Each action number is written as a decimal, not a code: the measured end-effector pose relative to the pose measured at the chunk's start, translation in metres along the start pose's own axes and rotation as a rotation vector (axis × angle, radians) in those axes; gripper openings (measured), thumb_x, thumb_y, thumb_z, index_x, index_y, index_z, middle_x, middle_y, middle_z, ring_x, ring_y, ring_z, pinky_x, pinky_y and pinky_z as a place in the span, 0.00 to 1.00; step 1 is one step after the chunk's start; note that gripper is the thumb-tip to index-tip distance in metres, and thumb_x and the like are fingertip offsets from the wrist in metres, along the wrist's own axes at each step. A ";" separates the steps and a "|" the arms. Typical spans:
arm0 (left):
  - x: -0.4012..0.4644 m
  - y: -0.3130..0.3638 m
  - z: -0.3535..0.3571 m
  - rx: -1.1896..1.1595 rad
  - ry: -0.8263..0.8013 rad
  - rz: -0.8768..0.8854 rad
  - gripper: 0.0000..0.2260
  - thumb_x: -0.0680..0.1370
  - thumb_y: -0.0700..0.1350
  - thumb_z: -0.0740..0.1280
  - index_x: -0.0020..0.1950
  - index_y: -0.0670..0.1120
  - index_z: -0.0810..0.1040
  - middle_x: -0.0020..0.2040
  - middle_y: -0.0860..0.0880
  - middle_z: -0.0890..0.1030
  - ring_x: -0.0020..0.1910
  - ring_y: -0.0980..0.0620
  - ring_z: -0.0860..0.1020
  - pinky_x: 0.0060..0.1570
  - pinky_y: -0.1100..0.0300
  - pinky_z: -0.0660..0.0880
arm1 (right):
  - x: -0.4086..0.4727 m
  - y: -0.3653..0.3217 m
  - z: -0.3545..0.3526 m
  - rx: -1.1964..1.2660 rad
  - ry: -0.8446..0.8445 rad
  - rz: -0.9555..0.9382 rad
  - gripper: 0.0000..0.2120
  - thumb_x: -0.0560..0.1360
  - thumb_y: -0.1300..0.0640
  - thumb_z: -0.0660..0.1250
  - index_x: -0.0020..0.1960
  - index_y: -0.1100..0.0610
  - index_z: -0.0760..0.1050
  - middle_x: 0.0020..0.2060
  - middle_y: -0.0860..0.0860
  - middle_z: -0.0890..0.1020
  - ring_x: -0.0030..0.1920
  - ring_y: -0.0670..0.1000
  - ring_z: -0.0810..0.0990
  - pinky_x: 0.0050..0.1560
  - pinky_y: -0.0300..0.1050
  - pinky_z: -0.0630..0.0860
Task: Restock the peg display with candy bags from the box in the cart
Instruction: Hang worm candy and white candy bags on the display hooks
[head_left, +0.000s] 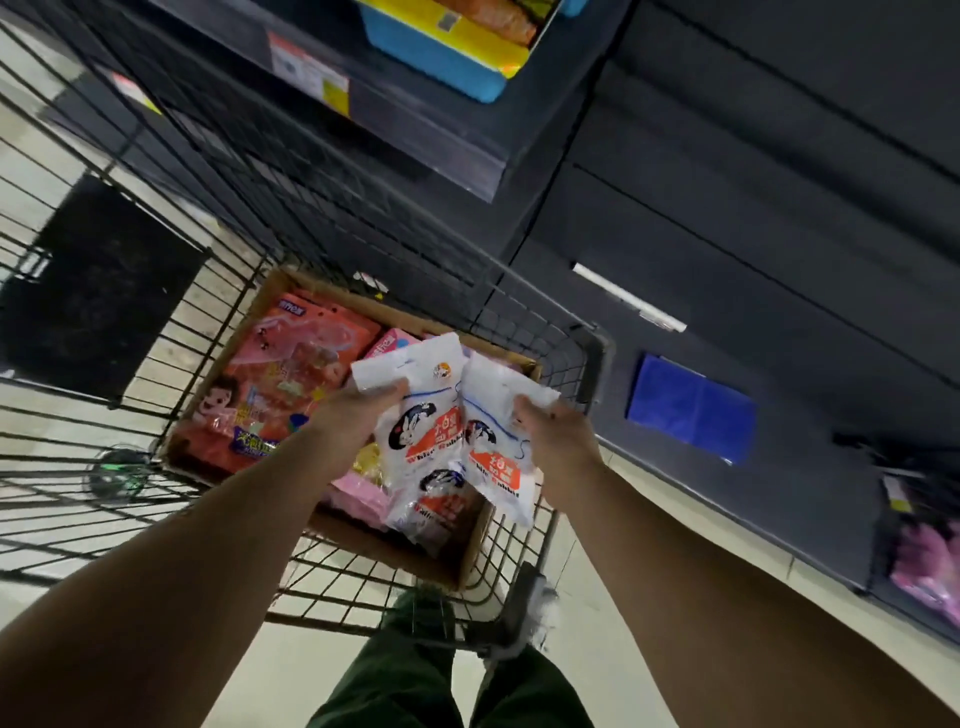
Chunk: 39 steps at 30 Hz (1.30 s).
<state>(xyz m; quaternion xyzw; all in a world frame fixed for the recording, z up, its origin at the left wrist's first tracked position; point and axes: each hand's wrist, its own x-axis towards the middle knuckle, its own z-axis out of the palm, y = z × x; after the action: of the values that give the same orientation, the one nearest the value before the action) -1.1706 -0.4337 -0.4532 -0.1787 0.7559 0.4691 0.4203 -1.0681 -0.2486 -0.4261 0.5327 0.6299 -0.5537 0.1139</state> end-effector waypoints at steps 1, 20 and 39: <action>-0.006 0.014 -0.001 0.005 0.003 0.040 0.16 0.81 0.54 0.66 0.63 0.45 0.78 0.60 0.46 0.80 0.55 0.46 0.79 0.37 0.68 0.71 | -0.005 -0.008 -0.011 0.038 0.004 -0.040 0.09 0.78 0.48 0.67 0.47 0.54 0.75 0.43 0.53 0.81 0.39 0.48 0.79 0.41 0.41 0.77; -0.299 0.139 0.375 0.190 -0.531 0.700 0.08 0.82 0.52 0.65 0.53 0.51 0.82 0.53 0.46 0.86 0.51 0.45 0.84 0.56 0.47 0.80 | -0.181 0.103 -0.446 0.715 0.480 -0.503 0.08 0.82 0.56 0.63 0.48 0.58 0.77 0.37 0.50 0.83 0.32 0.46 0.82 0.28 0.37 0.76; -0.585 -0.006 0.827 0.398 -1.141 0.901 0.12 0.82 0.48 0.65 0.61 0.43 0.80 0.55 0.41 0.84 0.51 0.41 0.84 0.56 0.44 0.80 | -0.336 0.435 -0.785 0.908 1.238 -0.371 0.07 0.81 0.53 0.63 0.48 0.53 0.77 0.41 0.52 0.83 0.42 0.53 0.82 0.47 0.53 0.81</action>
<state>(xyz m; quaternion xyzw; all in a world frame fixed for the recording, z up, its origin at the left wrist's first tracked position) -0.4382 0.2013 -0.1576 0.4976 0.4915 0.4701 0.5384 -0.2341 0.1326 -0.1472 0.6246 0.3697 -0.3693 -0.5804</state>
